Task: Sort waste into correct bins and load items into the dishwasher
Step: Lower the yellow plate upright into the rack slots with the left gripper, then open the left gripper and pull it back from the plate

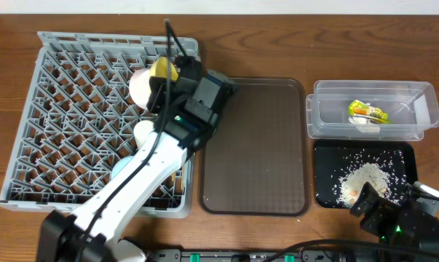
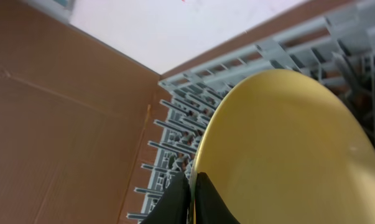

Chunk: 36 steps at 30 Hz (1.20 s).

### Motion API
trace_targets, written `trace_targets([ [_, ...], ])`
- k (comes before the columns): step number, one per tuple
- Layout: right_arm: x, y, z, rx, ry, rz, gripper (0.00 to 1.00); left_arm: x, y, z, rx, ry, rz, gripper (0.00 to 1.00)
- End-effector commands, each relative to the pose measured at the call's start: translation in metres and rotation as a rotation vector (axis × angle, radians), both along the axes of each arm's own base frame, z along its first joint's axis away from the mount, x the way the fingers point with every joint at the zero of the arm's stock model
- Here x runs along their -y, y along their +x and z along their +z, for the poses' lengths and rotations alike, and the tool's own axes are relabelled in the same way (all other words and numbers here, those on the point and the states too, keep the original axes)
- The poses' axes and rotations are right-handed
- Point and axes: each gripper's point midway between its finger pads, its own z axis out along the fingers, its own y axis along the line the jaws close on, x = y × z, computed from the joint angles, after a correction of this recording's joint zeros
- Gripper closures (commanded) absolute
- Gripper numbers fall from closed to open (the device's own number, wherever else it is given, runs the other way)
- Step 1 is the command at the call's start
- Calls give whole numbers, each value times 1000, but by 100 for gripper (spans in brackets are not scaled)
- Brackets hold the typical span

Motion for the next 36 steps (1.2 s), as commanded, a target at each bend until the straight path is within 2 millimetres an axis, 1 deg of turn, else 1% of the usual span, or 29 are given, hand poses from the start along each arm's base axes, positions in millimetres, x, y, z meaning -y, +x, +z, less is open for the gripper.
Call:
trace_targets([
  [1, 2, -1, 1, 4, 1, -12, 1, 3, 5, -23, -53, 33, 2, 93],
  [3, 2, -1, 1, 4, 1, -12, 1, 5, 8, -32, -72, 43, 4, 92],
  [9, 2, -1, 2, 5, 1, -12, 1, 2, 4, -36, -72, 26, 23, 93],
  [12, 2, -1, 1, 4, 1, -12, 1, 4, 2, -43, -93, -5, 17, 92],
  [14, 2, -1, 1, 4, 1, -12, 1, 6, 0, -49, -110, -30, 13, 90],
  [15, 2, -1, 1, 4, 1, -12, 1, 6, -1, -51, -116, -42, 12, 86],
  [16, 2, -1, 2, 5, 1, -12, 1, 6, -2, -51, -114, -50, 17, 77],
  [18, 2, -1, 1, 4, 1, -12, 1, 5, -3, -52, -108, -60, 26, 53],
  [20, 2, -1, 1, 4, 1, -12, 1, 5, -3, -51, -102, -67, 30, 32],
  [21, 2, -1, 1, 4, 1, -12, 1, 5, -4, -48, -94, -72, 29, 24],
  [23, 2, -1, 2, 5, 1, -12, 1, 5, -5, -41, -77, -90, 25, 19],
  [25, 2, -1, 1, 4, 1, -12, 1, 11, -6, -33, -71, -164, -11, 13],
  [26, 2, -1, 1, 4, 1, -12, 1, 19, -8, -25, -73, -260, -58, 9],
  [27, 2, -1, 2, 5, 1, -12, 1, 22, -9, -20, -76, -315, -84, 6],
  [29, 2, -1, 1, 4, 1, -12, 1, 31, -16, -10, -96, -473, -164, 4],
  [31, 2, -1, 2, 5, 1, -12, 1, 34, -24, 1, -102, -622, -216, 4],
  [33, 1, -1, 2, 5, 2, -12, 1, 28, -34, 14, -85, -766, -225, 3],
  [36, 2, -1, 1, 4, 1, -12, 1, 6, -49, 37, -19, -974, -189, 2],
])
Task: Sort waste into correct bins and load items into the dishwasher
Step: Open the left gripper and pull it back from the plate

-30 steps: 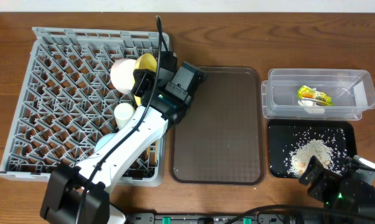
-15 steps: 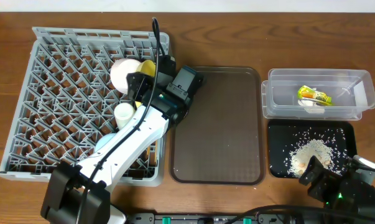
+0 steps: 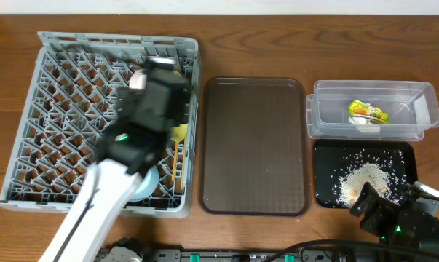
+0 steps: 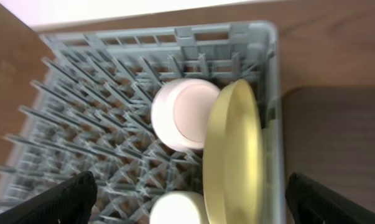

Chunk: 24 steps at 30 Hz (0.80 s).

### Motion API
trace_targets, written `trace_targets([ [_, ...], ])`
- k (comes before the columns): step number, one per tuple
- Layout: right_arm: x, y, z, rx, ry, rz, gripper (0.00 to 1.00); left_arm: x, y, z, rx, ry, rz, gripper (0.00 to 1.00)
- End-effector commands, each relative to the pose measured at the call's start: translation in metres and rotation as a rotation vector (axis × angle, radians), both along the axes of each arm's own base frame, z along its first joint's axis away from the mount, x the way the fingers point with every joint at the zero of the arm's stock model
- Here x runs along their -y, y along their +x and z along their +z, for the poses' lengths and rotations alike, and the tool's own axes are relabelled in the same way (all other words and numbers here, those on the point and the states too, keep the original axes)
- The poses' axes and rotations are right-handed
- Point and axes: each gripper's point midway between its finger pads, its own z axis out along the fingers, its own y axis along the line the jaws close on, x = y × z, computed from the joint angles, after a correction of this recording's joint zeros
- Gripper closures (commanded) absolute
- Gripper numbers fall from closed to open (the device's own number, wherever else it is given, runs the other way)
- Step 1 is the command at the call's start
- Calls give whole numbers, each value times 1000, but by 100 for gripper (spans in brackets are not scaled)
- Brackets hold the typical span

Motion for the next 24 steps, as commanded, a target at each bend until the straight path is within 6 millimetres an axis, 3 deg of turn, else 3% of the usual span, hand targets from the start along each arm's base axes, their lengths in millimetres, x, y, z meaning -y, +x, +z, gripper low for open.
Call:
trace_targets([
  [1, 2, -1, 1, 4, 1, -13, 1, 0, -16, 31, 36, -372, -17, 2],
  [5, 2, -1, 1, 4, 1, -13, 1, -37, -28, 51, 104, -461, 65, 2],
  [9, 2, -1, 2, 5, 1, -13, 1, -63, -36, 46, 92, -457, 154, 2],
  [15, 2, -1, 1, 4, 1, -13, 1, -64, -41, 27, 6, -454, 178, 2],
  [24, 2, -1, 1, 4, 1, -13, 1, -64, -40, 14, -47, -450, 190, 1],
])
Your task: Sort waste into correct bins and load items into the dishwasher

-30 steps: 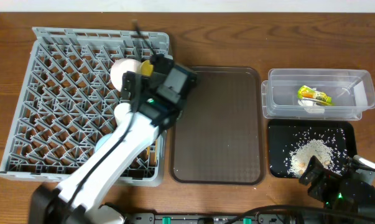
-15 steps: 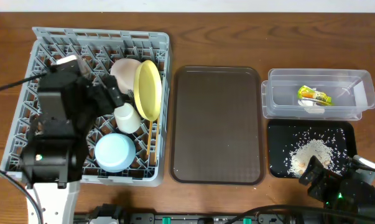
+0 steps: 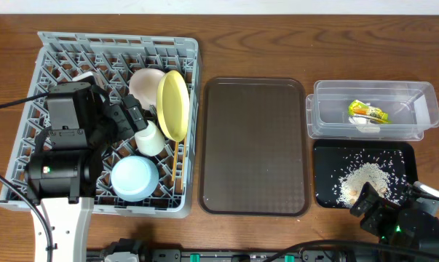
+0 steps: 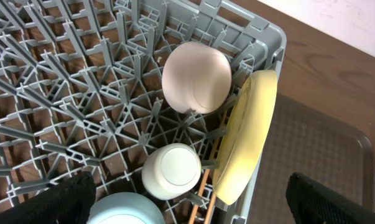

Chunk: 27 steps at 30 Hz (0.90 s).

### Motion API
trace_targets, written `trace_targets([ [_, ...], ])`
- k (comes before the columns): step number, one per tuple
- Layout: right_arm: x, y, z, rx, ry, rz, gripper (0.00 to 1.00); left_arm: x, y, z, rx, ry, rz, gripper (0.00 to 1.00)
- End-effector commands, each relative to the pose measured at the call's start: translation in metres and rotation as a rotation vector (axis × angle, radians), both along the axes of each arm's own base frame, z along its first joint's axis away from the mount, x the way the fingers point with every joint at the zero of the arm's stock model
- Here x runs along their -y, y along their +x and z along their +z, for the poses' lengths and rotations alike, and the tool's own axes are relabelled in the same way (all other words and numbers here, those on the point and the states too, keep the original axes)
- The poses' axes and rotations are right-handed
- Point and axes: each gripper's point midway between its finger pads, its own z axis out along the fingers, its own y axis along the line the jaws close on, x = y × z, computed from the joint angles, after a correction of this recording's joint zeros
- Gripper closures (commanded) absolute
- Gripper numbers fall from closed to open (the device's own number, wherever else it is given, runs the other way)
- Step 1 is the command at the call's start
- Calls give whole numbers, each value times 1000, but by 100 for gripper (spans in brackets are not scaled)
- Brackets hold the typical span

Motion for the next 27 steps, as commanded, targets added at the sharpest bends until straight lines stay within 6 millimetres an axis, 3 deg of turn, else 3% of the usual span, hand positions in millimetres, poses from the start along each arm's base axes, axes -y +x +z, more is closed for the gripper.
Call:
trace_targets([
  [1, 2, -1, 1, 4, 1, -12, 1, 0, 3, 5, 7, -10, -1, 1],
  [20, 1, 0, 3, 17, 2, -11, 1, 0, 5, 2, -3, -11, -1, 1],
  [24, -5, 23, 39, 210, -28, 52, 1, 0, 5, 2, -3, -11, -1, 1],
  [27, -25, 47, 79, 425, -134, 224, 1, 0, 5, 2, -3, -11, -1, 1],
])
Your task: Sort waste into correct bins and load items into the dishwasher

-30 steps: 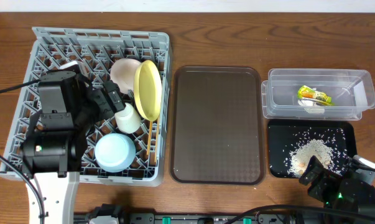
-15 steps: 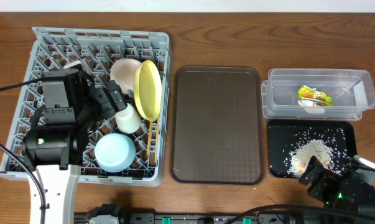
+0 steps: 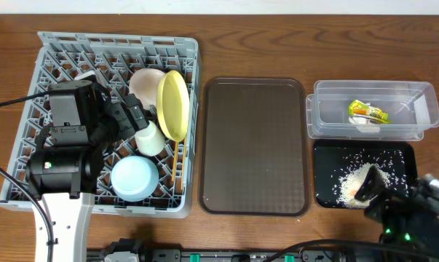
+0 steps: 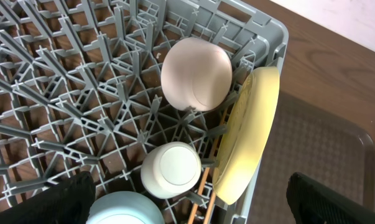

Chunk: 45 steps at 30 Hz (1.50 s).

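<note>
The yellow plate (image 3: 172,104) (image 4: 246,137) stands on edge in the right side of the grey dish rack (image 3: 30,87). Beside it sit a pink bowl (image 3: 145,85) (image 4: 195,73), a white cup (image 3: 150,138) (image 4: 171,169) and a light blue bowl (image 3: 134,177) (image 4: 122,211). My left gripper (image 3: 126,116) (image 4: 193,208) hangs open above the rack, left of the plate, with nothing between its fingers. My right gripper (image 3: 372,191) is at the near right, at the edge of the black tray (image 3: 328,156) of spilled rice (image 3: 357,177); its jaws are unclear.
A brown serving tray (image 3: 254,145) lies between the rack and the bins. A clear bin (image 3: 416,109) at the far right holds a yellow-green wrapper (image 3: 368,111). Wooden chopsticks (image 3: 175,164) (image 4: 201,193) lie in the rack by the plate.
My right arm has come up from the near edge toward the black tray. My left gripper has barely shifted and stays open over the rack.
First my left gripper was shut on the yellow plate over the rack. Then the plate stood on edge in the rack and the gripper was open above it. Later the left arm was farther left over the rack, where it remains.
</note>
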### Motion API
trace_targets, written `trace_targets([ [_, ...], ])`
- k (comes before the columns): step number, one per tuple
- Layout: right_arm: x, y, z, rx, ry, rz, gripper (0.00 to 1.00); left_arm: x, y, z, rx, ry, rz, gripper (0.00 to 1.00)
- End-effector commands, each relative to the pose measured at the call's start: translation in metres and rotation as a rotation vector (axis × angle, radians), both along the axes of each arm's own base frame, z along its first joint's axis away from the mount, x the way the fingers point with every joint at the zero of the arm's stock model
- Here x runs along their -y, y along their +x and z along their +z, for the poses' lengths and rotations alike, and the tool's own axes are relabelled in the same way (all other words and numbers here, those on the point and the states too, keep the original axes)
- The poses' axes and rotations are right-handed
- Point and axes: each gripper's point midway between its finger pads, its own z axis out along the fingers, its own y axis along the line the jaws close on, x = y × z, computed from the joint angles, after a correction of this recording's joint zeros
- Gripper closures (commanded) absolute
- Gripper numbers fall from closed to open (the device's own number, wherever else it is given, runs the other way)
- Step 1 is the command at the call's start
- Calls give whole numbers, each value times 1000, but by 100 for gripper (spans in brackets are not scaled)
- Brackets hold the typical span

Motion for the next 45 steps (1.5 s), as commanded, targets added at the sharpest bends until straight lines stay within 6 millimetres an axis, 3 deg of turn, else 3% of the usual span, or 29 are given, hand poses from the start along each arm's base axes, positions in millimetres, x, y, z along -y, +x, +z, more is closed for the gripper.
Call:
trace_targets([
  [1, -28, 21, 38, 225, -190, 213, 1, -1, 2, 7, 16, -4, 4, 1],
  [4, -51, 30, 81, 521, -318, 322, 1, -1, 2, 7, 16, -4, 4, 1],
  [7, -63, 28, 97, 693, -367, 371, 1, -1, 2, 7, 16, -4, 4, 1],
  [9, -68, 28, 97, 761, -379, 386, 1, -1, 2, 7, 16, -4, 4, 1],
  [12, -72, 34, 74, 791, -383, 402, 1, -1, 2, 7, 16, -4, 4, 1],
  [21, -81, 56, -3, 659, -352, 469, 1, -1, 2, 7, 16, -4, 4, 0],
  [28, -82, 67, -59, 430, -370, 514, 1, -1, 2, 7, 16, -4, 4, 1],
  [30, -82, 68, -88, 313, -369, 539, 1, -1, 2, 7, 16, -4, 4, 1],
  [34, -81, 68, -92, 294, -438, 553, 1, -1, 2, 7, 16, -4, 4, 1],
  [39, -67, 70, -93, 272, -451, 471, 1, -1, 2, 7, 16, -4, 4, 1],
  [45, -43, 72, -93, 260, -309, 301, 1, -1, 2, 7, 16, -4, 4, 1],
])
